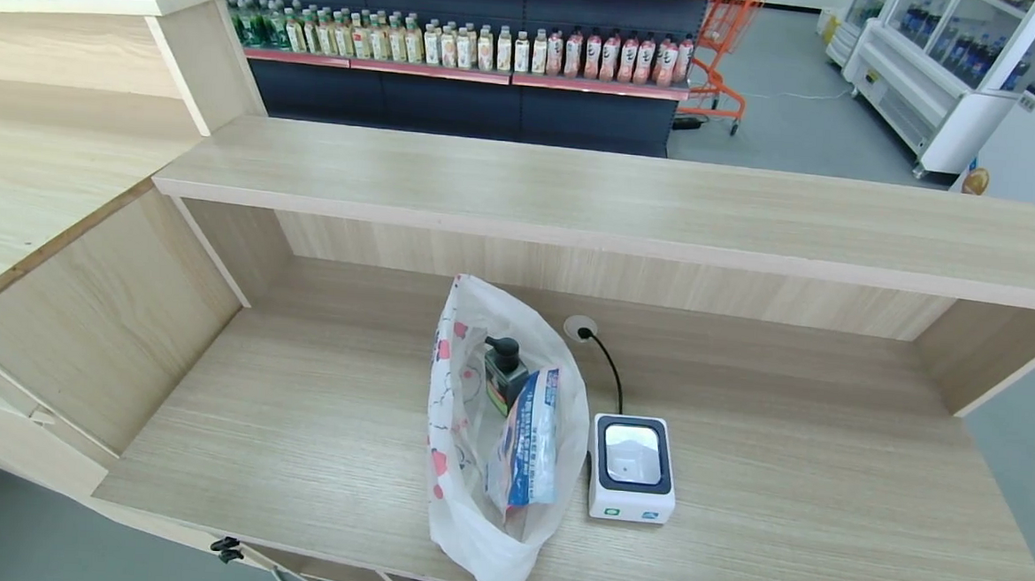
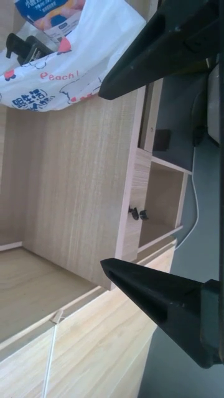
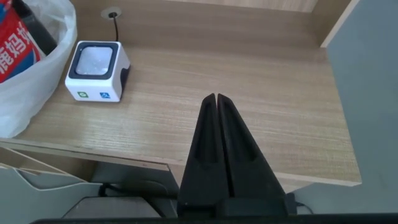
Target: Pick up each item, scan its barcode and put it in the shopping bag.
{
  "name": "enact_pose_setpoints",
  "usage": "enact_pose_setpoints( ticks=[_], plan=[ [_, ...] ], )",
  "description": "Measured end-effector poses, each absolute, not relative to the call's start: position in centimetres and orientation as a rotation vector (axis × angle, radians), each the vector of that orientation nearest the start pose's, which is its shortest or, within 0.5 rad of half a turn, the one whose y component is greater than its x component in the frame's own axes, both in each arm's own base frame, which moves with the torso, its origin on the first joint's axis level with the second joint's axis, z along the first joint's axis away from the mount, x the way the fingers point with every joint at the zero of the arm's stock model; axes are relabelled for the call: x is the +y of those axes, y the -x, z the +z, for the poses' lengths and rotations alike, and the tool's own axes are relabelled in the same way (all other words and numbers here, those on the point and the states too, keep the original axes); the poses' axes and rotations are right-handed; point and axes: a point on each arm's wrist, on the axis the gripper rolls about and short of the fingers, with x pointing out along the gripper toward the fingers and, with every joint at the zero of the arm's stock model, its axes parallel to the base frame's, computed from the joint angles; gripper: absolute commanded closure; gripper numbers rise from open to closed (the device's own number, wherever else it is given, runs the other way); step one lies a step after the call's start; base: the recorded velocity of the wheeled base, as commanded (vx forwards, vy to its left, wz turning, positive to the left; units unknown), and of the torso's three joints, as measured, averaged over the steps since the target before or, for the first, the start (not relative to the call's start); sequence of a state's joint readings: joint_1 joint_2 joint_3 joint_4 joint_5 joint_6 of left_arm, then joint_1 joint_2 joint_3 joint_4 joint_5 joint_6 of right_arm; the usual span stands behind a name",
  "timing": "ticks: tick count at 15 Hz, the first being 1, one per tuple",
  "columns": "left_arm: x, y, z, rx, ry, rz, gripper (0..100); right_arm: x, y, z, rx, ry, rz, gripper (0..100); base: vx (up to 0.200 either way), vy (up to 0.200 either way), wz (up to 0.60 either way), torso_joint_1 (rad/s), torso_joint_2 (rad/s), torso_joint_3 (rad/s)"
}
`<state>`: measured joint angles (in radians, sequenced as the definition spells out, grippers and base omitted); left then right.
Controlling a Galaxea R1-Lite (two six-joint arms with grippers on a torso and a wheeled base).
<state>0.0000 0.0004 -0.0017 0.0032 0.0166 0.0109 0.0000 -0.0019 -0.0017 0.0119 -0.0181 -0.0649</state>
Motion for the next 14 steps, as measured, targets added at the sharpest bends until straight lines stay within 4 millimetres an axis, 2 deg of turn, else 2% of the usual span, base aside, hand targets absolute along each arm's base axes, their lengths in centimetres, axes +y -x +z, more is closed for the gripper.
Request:
enact_pose_setpoints(
  ticks=[1, 4, 14],
  plan=[
    [0.04, 2.29, 7.56, 0.002, -0.010, 0.017, 0, -0.04, 2.31, 7.47, 0.009, 0.065, -0.018, 100, 0.000, 0.000, 0.60, -0.002, 0.00, 0.002],
    [0.04, 2.29, 7.56, 0.002, -0.011, 0.017, 0, -0.04, 2.31, 7.46, 0.009, 0.065, -0.017, 100, 0.000, 0.000, -0.60, 0.002, 0.00, 0.002],
    [0.04, 2.29, 7.56, 0.002, -0.010, 0.017, 0, -0.04, 2.31, 7.46, 0.009, 0.063, -0.017, 100, 0.000, 0.000, 0.00, 0.000, 0.00, 0.000]
  ],
)
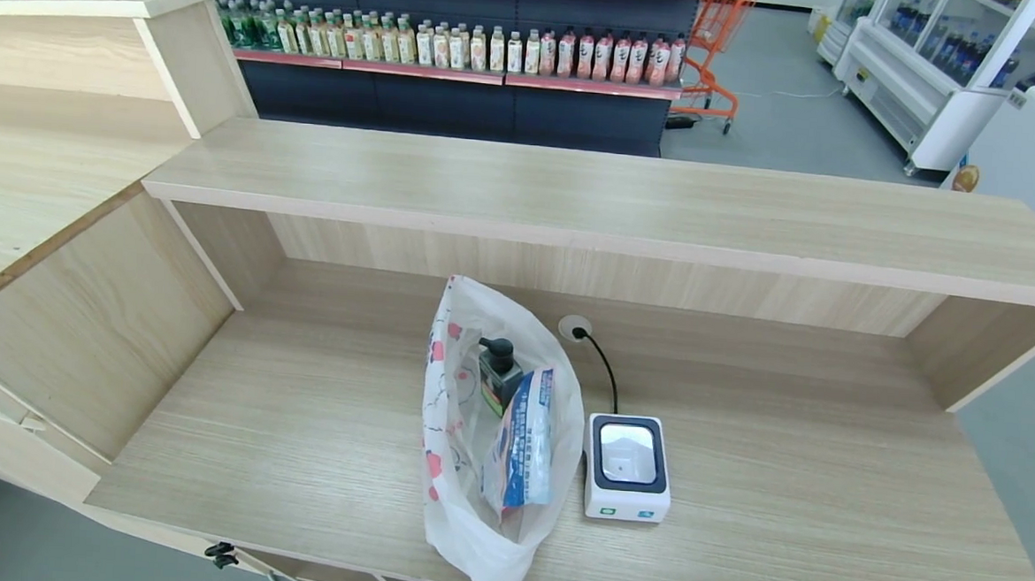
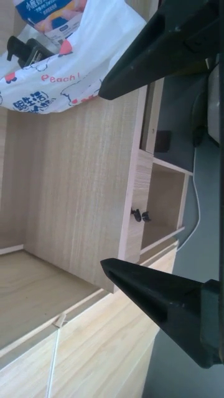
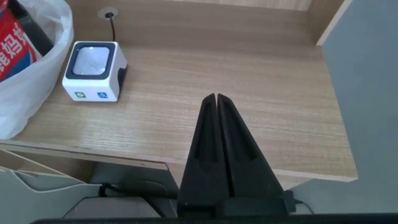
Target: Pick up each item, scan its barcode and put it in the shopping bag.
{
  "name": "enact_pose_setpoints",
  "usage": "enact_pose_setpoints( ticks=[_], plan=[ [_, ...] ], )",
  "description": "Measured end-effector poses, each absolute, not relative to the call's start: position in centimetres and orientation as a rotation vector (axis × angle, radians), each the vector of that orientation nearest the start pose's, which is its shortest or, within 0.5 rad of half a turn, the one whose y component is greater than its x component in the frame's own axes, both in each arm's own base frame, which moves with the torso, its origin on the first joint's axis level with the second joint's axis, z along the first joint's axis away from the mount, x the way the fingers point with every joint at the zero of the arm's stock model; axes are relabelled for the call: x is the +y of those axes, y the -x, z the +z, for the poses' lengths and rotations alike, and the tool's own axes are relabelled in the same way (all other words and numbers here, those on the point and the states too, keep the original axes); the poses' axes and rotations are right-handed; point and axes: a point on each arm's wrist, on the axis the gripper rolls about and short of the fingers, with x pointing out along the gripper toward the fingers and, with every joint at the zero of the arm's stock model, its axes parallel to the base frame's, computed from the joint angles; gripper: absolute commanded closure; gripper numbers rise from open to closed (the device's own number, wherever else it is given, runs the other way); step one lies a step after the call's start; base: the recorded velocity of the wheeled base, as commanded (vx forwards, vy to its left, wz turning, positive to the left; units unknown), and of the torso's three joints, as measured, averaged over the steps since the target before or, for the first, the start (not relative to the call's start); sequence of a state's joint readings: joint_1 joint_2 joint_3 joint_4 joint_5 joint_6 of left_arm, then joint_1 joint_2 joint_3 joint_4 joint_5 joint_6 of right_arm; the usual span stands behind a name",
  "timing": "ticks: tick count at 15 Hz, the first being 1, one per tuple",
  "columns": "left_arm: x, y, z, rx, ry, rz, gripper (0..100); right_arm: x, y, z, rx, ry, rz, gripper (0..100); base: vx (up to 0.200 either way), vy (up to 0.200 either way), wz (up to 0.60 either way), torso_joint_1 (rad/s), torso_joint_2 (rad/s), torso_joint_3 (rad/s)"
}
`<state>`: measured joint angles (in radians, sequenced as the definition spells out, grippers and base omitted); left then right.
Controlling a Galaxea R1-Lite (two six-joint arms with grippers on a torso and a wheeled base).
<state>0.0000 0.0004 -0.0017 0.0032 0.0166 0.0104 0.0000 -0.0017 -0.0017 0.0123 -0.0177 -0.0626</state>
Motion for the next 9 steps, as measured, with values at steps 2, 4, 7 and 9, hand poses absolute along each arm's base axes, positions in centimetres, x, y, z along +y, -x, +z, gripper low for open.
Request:
enact_pose_setpoints(
  ticks=[2, 4, 7, 9],
  plan=[
    [0.04, 2.29, 7.56, 0.002, -0.010, 0.016, 0, -0.04, 2.31, 7.46, 0.009, 0.063, -0.017, 100, 0.000, 0.000, 0.00, 0.000, 0.00, 0.000],
    [0.04, 2.29, 7.56, 0.002, -0.011, 0.017, 0, -0.04, 2.31, 7.47, 0.009, 0.063, -0.018, 100, 0.000, 0.000, 0.00, 0.000, 0.00, 0.000],
    [0.04, 2.29, 7.56, 0.002, -0.011, 0.017, 0, -0.04, 2.31, 7.46, 0.009, 0.063, -0.017, 100, 0.000, 0.000, 0.00, 0.000, 0.00, 0.000],
    [0.04, 2.29, 7.56, 0.002, -0.011, 0.017, 0, -0.04, 2.31, 7.46, 0.009, 0.062, -0.018, 100, 0.000, 0.000, 0.00, 0.000, 0.00, 0.000]
  ],
)
